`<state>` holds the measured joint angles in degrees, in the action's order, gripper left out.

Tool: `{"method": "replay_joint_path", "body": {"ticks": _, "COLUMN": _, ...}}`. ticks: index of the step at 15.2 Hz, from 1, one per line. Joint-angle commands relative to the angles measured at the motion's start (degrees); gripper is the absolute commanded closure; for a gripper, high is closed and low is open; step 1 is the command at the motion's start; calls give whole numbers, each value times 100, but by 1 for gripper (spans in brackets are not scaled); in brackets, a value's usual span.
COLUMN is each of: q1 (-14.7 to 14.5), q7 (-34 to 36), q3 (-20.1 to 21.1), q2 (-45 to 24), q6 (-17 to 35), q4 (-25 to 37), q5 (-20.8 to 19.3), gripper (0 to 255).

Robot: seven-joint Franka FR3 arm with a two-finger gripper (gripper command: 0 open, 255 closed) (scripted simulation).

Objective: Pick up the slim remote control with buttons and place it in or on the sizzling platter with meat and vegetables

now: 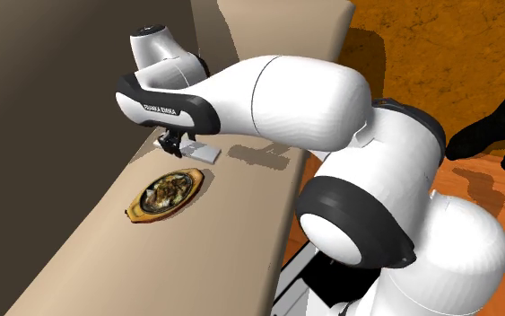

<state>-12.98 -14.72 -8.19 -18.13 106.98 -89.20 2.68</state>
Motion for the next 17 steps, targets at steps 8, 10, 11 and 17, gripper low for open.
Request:
{"method": "replay_joint_path", "body": {"ticks": 8, "q1": -646, "q7": 996, "q3": 322, "q2": -419, "q6": -131, "q4": 564, "q5": -66, "gripper": 255}}
{"method": "replay_joint_path", "body": {"ticks": 10, "q1": -647, "q7": 994, "q3": 323, "q2": -436, "q6": 15, "q4": 435, "q5": -64, "gripper": 255}}
{"method": "replay_joint_path", "body": {"ticks": 11, "q1": -648, "q7": 993, "q3": 324, "q2": -446, "q6": 88, "q4": 373, "q5": -62, "gripper": 255}}
{"method": "replay_joint_path", "body": {"ticks": 17, "q1": -650, "q7": 984, "q3": 329, "q2": -535, "q6": 509, "q4": 41, "q5": -51, "gripper": 255}}
